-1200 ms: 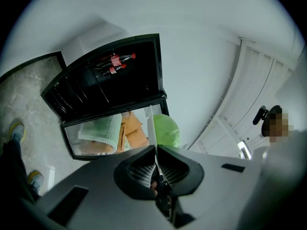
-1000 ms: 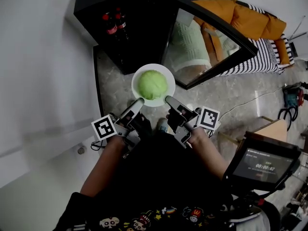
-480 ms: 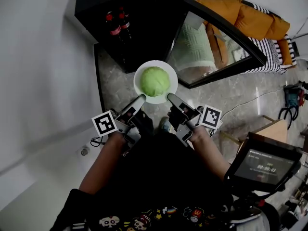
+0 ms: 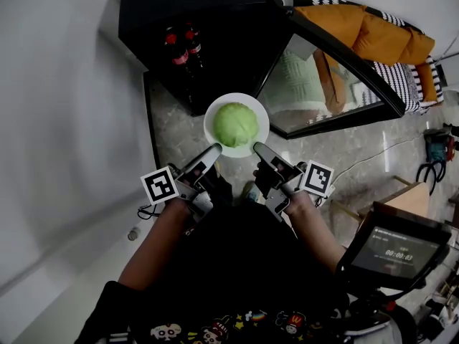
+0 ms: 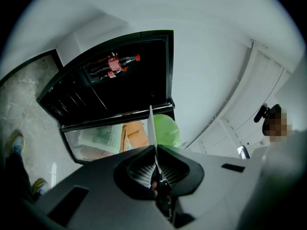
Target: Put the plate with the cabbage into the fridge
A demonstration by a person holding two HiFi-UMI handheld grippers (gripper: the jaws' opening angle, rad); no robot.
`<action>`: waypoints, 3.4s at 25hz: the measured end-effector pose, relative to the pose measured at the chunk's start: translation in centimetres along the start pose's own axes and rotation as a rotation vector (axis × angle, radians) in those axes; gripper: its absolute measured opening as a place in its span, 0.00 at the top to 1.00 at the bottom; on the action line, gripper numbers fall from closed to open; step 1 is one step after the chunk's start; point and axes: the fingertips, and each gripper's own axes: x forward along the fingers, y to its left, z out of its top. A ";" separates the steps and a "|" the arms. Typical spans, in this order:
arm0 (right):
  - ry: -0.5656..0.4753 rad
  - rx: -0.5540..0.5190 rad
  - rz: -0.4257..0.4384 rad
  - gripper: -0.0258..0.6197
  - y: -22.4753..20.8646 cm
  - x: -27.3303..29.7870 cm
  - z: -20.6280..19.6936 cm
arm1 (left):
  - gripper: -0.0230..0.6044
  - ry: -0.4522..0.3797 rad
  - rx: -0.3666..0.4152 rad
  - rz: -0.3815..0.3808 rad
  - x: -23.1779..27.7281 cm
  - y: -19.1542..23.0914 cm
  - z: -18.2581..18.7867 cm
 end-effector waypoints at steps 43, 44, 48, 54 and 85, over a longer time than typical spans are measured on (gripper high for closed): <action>-0.152 -0.002 -0.056 0.94 1.3 6.1 1.8 | 0.94 0.123 -0.025 -0.040 1.6 -0.1 7.6; -0.152 -0.004 -0.054 0.94 1.4 6.1 1.6 | 0.94 0.123 -0.024 -0.040 1.3 -0.2 7.6; -0.150 -0.002 -0.044 0.94 1.6 6.2 1.5 | 0.94 0.122 -0.011 -0.043 1.2 -0.5 7.7; -0.113 0.000 -0.033 0.94 1.5 7.0 3.0 | 0.94 0.088 -0.015 -0.031 2.3 -0.5 8.3; 0.087 0.046 -0.040 0.94 -0.4 9.2 8.2 | 0.94 -0.065 -0.047 0.103 6.3 0.7 9.4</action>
